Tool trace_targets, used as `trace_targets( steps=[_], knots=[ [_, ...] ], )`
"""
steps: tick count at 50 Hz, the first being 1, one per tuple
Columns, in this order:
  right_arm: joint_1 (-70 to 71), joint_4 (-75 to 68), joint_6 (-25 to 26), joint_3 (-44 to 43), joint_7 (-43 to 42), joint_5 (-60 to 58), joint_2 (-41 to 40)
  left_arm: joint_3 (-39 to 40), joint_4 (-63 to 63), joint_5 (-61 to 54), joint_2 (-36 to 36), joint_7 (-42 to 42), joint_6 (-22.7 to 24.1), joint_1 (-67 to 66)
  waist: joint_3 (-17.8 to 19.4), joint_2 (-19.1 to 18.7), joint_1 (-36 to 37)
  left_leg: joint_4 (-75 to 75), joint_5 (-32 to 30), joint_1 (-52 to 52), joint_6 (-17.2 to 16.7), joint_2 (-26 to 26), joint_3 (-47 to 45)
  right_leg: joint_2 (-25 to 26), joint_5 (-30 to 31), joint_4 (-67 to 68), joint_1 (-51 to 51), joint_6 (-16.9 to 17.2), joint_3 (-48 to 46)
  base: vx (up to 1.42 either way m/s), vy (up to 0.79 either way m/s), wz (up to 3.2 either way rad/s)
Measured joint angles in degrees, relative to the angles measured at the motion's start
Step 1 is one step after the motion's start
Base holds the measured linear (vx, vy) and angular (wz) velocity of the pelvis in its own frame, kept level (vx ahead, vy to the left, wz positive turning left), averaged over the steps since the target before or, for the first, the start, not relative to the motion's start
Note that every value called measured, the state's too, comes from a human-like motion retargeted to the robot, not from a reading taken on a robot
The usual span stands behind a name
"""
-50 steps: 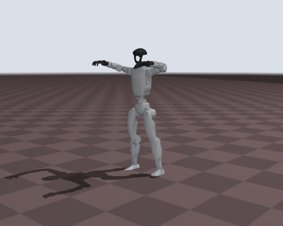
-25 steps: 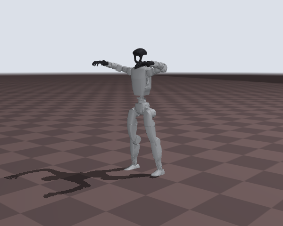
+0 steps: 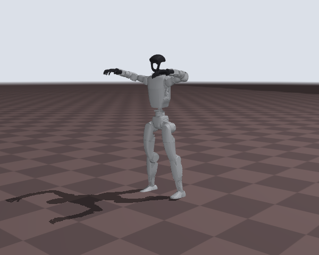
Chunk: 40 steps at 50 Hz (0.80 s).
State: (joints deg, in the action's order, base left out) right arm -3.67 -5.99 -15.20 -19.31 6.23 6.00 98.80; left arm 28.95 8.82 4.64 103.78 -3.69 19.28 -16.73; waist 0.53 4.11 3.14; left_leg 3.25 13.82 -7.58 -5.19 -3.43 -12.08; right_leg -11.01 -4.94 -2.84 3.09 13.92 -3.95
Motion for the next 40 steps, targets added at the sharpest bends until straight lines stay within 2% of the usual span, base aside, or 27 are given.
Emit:
trace_targets(
  steps=[18,28,32,35,40],
  knots=[
    [-0.9,0.0,-0.2,-1.1,-0.5,0.4,-0.6,1.1,0.0,-0.3,-0.3,0.4,0.1,-1.1,0.4,-0.1,0.3,0.1,0.1,0.0,0.1,0.0,-0.3,0.0,-0.2,0.3,-0.4,0.0,0.3,0.00,0.00,0.00],
    [2.2,2.1,-1.1,1.6,-4.6,4.0,-4.0,-0.1,-3.2,-6.2,-2.7,3.7,1.0,-0.6,1.7,-0.1,-0.5,0.0,-0.1,0.0,0.2,-0.2,-0.3,0.2,-0.9,1.8,-1.2,-0.8,0.7,0.00,0.00,0.00],
    [6.6,3.0,-1.4,6.6,-7.5,6.6,-9.7,-3.3,-5.8,-9.6,-6.0,5.1,1.2,1.3,2.7,0.2,-1.2,-0.1,-0.3,0.0,0.5,-0.3,-0.4,0.4,-1.3,2.9,-1.9,-1.7,1.2,0.00,0.00,0.00],
    [11.1,2.4,-1.3,13.0,-8.0,9.2,-17.3,-7.4,-7.4,-10.2,-10.3,6.2,1.1,4.6,3.4,0.7,-1.9,-0.4,-0.4,0.0,0.8,-0.5,-0.7,0.6,-1.6,3.9,-2.4,-2.5,1.8,0.00,0.00,0.00],
    [16.1,-5.8,-0.8,24.7,-9.2,13.7,-34.8,-24.1,-5.3,-14.7,-26.0,8.7,0.6,18.8,4.4,0.9,-2.4,-0.8,-0.4,-0.3,1.4,-0.9,-1.2,1.2,-2.1,5.2,-3.1,-4.2,2.7,-0.01,-0.06,-0.12]
  ],
)
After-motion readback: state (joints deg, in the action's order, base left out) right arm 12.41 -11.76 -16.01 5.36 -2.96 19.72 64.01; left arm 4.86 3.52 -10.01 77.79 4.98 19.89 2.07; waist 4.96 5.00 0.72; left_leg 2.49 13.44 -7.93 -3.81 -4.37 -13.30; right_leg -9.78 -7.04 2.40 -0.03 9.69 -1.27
